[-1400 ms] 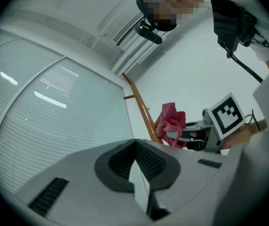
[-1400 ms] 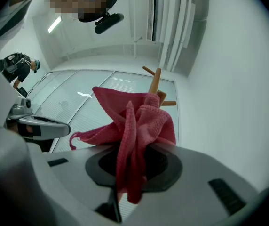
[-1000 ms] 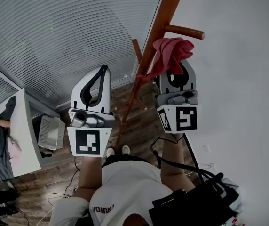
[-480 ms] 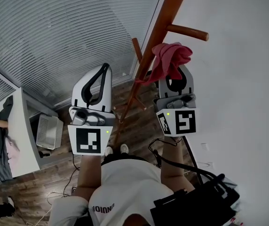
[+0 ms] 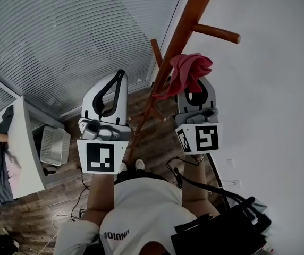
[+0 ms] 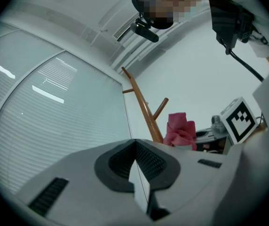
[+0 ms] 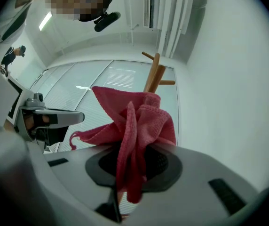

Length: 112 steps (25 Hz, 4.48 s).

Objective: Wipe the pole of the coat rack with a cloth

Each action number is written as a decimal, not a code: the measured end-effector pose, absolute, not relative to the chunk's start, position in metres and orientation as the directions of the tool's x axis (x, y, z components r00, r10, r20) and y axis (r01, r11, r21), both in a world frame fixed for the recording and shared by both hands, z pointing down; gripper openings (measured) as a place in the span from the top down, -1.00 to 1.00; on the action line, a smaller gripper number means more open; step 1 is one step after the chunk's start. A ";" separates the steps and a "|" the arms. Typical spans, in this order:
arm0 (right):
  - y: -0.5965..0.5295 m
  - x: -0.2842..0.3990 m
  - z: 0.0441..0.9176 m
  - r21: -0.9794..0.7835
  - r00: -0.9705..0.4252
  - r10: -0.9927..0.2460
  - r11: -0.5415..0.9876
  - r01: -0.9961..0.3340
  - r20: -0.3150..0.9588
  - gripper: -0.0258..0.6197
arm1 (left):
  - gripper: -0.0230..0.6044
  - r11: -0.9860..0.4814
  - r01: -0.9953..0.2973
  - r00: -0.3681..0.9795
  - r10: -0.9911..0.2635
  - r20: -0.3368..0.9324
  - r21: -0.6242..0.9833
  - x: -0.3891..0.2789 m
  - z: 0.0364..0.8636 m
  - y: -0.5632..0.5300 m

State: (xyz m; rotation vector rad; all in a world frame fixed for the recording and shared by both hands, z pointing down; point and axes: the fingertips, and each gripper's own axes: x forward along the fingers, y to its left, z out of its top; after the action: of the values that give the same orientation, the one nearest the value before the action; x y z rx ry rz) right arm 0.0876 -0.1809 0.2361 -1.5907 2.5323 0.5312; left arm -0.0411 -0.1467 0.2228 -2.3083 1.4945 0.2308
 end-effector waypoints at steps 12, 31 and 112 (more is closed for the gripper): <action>-0.178 0.084 0.267 0.220 -0.449 -0.869 0.407 -0.887 -0.206 0.65 | 0.93 -0.379 -0.907 0.420 -0.846 -0.328 -0.184 -0.043 0.230 -0.143; -0.174 0.085 0.315 0.226 -0.448 -0.890 0.421 -0.878 -0.083 0.65 | 0.93 -0.395 -0.904 0.427 -0.851 -0.304 -0.164 -0.045 0.242 -0.145; -0.164 0.103 0.383 0.224 -0.415 -0.906 0.424 -0.878 0.087 0.65 | 0.93 -0.420 -0.897 0.441 -0.861 -0.253 -0.136 -0.045 0.263 -0.157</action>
State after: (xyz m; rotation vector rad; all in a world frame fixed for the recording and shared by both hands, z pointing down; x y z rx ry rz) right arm 0.1030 -0.1638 0.3827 -1.7840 2.8098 0.2400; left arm -0.0451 -0.1571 0.2631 -2.4446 1.5247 0.2107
